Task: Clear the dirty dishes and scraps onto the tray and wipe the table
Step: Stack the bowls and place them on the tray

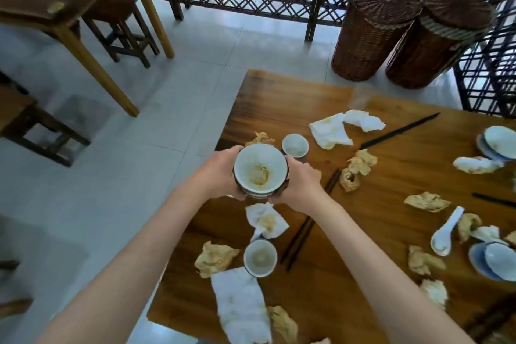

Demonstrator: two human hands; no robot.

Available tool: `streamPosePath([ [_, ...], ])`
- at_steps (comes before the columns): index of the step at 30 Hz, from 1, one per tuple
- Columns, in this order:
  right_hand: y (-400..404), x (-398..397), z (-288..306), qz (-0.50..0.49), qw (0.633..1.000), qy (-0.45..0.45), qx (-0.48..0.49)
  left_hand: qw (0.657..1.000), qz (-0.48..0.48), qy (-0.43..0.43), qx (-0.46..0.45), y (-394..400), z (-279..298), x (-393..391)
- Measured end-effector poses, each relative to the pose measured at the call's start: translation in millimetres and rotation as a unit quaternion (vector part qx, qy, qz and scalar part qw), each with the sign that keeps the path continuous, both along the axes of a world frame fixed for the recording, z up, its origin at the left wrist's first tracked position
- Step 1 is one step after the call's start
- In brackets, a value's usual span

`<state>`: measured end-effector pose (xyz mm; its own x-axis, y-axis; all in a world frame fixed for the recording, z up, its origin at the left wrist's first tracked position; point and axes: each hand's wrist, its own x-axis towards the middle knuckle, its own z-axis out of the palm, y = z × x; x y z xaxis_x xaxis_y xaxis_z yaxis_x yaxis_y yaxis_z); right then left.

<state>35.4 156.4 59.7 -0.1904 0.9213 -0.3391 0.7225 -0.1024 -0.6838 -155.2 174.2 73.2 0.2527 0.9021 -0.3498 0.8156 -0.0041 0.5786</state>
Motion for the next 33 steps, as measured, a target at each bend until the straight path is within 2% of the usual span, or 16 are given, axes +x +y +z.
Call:
streamPosePath([
  [9, 13, -51, -33, -0.052, 0.997, -0.023, -0.050, 0.999, -0.018, -0.022, -0.027, 22, -44, -40],
  [20, 12, -65, -49, -0.087, 0.994, -0.012, -0.066, 0.998, -0.030, -0.043, -0.043, 26, -67, -57],
  [27, 11, -64, -63, -0.096, 0.991, 0.002, -0.094, 0.994, -0.008, -0.073, -0.085, 24, -79, -59],
  [33, 11, -68, -71, -0.106, 0.990, 0.026, -0.091, 0.995, -0.002, -0.080, -0.056, 21, -88, -57],
])
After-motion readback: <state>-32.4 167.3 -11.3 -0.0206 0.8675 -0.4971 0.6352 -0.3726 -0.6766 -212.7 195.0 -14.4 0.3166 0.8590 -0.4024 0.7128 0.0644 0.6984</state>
